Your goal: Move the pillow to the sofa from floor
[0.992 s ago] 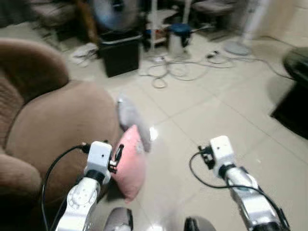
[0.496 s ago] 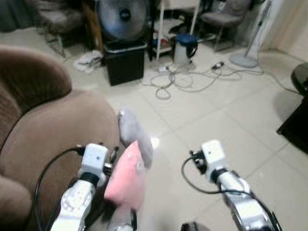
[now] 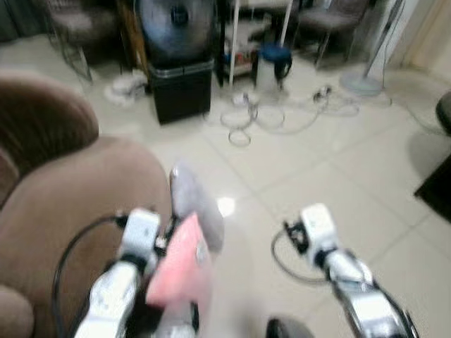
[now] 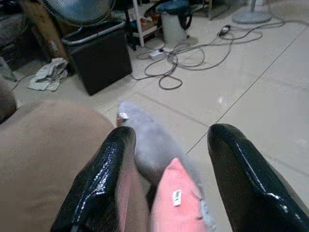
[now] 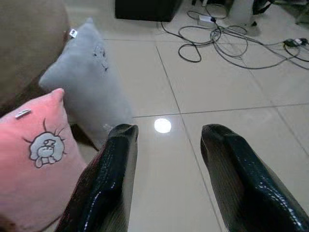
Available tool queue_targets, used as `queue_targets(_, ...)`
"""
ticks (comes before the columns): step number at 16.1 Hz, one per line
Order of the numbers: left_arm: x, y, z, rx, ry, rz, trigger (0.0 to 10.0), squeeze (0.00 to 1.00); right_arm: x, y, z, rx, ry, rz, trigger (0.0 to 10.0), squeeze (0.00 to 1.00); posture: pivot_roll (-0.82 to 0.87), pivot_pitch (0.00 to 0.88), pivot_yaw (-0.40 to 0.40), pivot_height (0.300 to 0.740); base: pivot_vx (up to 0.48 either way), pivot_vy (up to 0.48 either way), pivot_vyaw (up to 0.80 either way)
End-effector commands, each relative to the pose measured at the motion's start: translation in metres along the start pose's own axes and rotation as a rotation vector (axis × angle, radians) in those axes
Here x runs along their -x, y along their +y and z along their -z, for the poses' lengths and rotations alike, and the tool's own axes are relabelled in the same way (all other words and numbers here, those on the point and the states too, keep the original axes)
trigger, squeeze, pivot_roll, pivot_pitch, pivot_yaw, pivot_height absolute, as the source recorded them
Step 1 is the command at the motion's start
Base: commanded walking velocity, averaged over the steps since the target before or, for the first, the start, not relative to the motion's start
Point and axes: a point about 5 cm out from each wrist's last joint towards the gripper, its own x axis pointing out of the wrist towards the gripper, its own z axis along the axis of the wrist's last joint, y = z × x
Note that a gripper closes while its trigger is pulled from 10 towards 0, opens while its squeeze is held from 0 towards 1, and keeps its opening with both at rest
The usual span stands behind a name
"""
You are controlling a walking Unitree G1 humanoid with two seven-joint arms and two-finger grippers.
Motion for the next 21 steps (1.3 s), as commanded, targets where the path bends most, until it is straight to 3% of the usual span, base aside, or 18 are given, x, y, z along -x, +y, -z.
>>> queue_targets(1, 0.001, -0.008, 0.003, -0.011, 0.014, 0.044, 10.0, 0.00, 0.005, -0.008, 0.006, -0.001, 0.025, 0.023, 10.0, 0.00, 0.09, 0.000, -0.023, 0.648, 0.000, 0.000, 0.00)
queue_targets(5, 0.000, -0.014, 0.002, -0.014, 0.010, 0.069, 10.0, 0.00, 0.006, -0.010, 0.007, -0.007, 0.031, 0.023, 10.0, 0.00, 0.08, 0.000, -0.025, 0.648, 0.000, 0.000, 0.00)
queue_targets(13, -0.003, -0.019, 0.004, -0.019, 0.017, 0.082, 10.0, 0.00, 0.010, -0.013, 0.007, -0.001, 0.036, 0.031, 10.0, 0.00, 0.07, 0.000, -0.026, 0.584, 0.000, 0.000, 0.00)
queue_targets(17, -0.012, -0.022, 0.005, -0.055, 0.014, 0.126, 10.0, 0.00, 0.009, -0.014, 0.004, 0.021, 0.031, 0.018, 10.0, 0.00, 0.07, 0.000, -0.033, 0.584, 0.000, 0.000, 0.00)
queue_targets(20, -0.028, -0.019, 0.002, -0.085, 0.013, 0.120, 10.0, 0.00, 0.007, -0.014, 0.002, 0.030, 0.031, 0.002, 10.0, 0.00, 0.07, 0.000, -0.037, 0.584, 0.000, 0.000, 0.00)
queue_targets(21, -0.033, -0.019, 0.004, -0.061, 0.042, 0.107, 10.0, 0.00, 0.007, -0.014, 0.002, 0.029, 0.031, -0.001, 10.0, 0.00, 0.07, 0.000, -0.034, 0.584, 0.000, 0.000, 0.00)
